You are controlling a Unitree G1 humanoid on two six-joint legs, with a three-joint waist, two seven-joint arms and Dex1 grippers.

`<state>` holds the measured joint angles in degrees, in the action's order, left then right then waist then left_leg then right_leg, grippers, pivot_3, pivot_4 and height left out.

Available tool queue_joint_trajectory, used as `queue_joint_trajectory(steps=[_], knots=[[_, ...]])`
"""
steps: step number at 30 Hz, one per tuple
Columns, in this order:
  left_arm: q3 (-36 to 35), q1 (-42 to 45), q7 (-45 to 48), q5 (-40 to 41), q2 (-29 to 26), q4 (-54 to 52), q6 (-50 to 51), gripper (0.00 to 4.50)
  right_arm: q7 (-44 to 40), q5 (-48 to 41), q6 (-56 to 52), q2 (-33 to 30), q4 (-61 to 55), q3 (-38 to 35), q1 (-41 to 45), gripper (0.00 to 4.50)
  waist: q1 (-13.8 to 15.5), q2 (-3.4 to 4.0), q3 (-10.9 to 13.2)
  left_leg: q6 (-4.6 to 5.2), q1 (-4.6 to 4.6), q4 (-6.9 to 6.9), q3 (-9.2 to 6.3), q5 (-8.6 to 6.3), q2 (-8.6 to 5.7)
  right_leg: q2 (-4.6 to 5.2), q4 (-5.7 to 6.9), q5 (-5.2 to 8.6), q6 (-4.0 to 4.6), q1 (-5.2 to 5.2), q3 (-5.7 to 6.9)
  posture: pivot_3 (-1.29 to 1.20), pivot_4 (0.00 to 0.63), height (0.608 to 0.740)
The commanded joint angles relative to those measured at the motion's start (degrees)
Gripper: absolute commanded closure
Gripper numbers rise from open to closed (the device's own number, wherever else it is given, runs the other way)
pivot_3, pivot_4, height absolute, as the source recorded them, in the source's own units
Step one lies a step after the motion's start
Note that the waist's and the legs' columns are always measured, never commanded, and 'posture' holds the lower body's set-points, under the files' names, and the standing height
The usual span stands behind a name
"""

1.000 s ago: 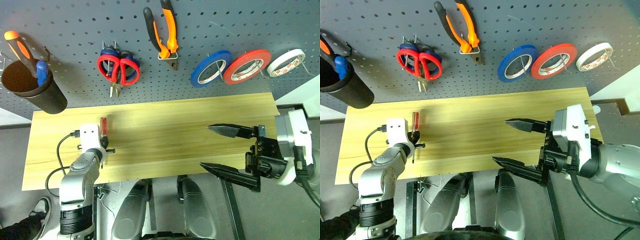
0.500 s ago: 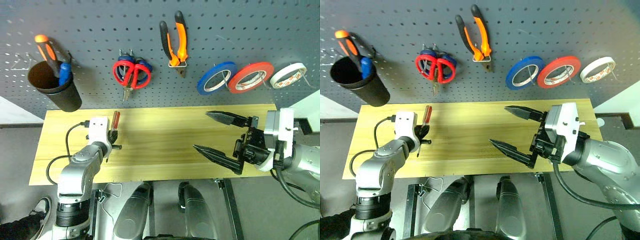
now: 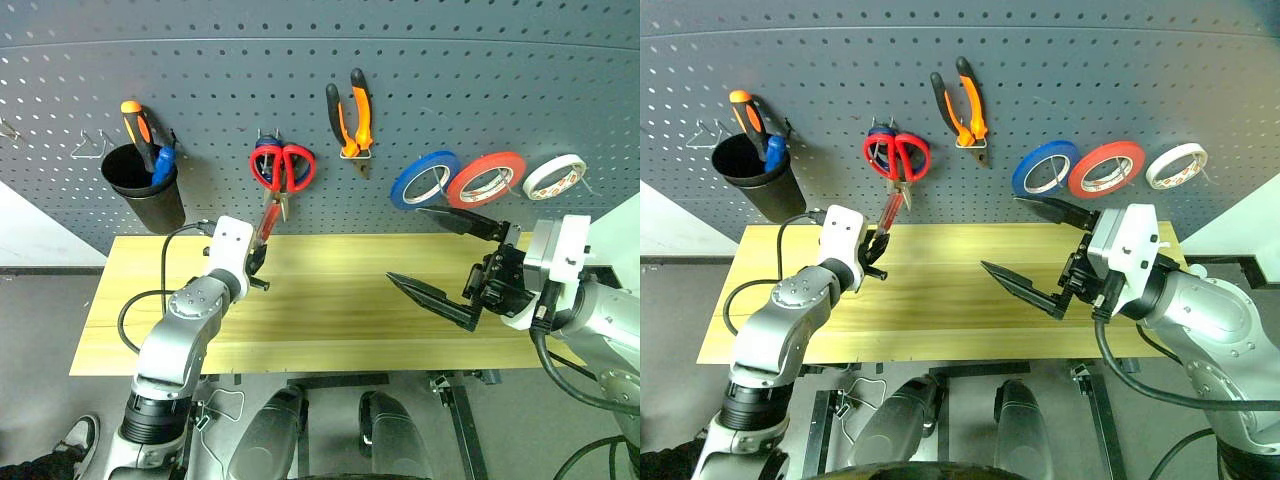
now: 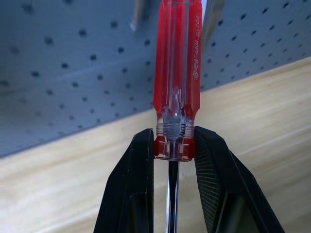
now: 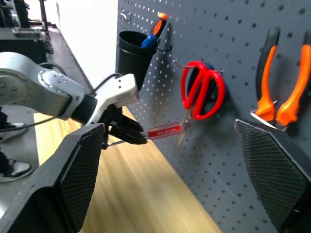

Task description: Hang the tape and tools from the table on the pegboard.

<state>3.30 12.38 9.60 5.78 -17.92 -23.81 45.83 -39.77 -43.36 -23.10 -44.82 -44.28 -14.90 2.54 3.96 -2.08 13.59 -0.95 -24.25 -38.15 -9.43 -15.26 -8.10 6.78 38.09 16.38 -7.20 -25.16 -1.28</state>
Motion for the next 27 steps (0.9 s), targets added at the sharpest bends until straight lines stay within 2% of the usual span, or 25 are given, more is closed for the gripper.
queue_joint_trajectory(steps=[1,6,12,18,21,27], knots=[[0.0,-4.8,-1.6,-2.8,-0.3,-4.8,-4.2,3.68,-0.5,0.8,1.8,0.6,-0.2,-1.3,-0.2,0.00,-0.1,0.03,-0.5,0.00,0.02,0.00,0.00,0.00,0.00,0.00,0.00,0.00,0.00,0.03,-0.01,0.08,0.133,0.710],[-0.4,-10.5,-3.5,-6.4,-0.7,-4.5,-10.4,3.68,-1.3,1.8,2.5,0.7,1.3,-1.3,0.7,0.00,0.3,0.16,-0.9,0.01,0.52,0.01,-0.01,-0.01,0.00,0.00,-0.01,0.00,0.00,0.49,-0.02,0.09,0.128,0.710],[-0.8,-14.2,-8.0,-11.4,0.5,-2.5,-26.4,3.68,-2.4,3.2,3.4,1.1,3.4,0.2,2.4,0.00,1.8,0.31,-1.6,0.05,0.82,0.01,0.00,-0.04,0.01,-0.02,-0.04,-0.17,0.04,0.77,-0.07,0.11,0.125,0.710],[-2.2,-16.8,-13.5,-16.7,1.2,-1.3,-48.8,3.68,-4.1,4.1,4.3,1.8,5.6,1.9,4.3,0.00,3.3,0.36,-1.9,0.00,0.83,0.01,0.06,0.00,0.04,-0.05,-0.03,-0.18,0.05,0.75,-0.12,0.13,0.129,0.710],[-5.2,-18.6,-18.3,-19.5,2.3,-0.3,-57.9,3.68,-5.1,4.1,4.5,2.1,6.8,2.7,5.4,0.00,3.7,0.36,-2.0,0.00,0.83,0.01,0.08,0.00,0.04,-0.05,-0.04,-0.18,0.05,0.75,-0.13,0.13,0.134,0.710],[-10.0,-16.3,-21.1,-22.2,1.8,1.9,-65.8,3.68,-7.9,0.5,4.9,3.1,8.0,1.6,6.4,0.00,5.5,0.35,-2.0,0.02,0.84,0.01,0.16,-0.02,0.09,-0.10,-0.02,-0.19,0.06,0.73,-0.18,0.14,0.142,0.710]])
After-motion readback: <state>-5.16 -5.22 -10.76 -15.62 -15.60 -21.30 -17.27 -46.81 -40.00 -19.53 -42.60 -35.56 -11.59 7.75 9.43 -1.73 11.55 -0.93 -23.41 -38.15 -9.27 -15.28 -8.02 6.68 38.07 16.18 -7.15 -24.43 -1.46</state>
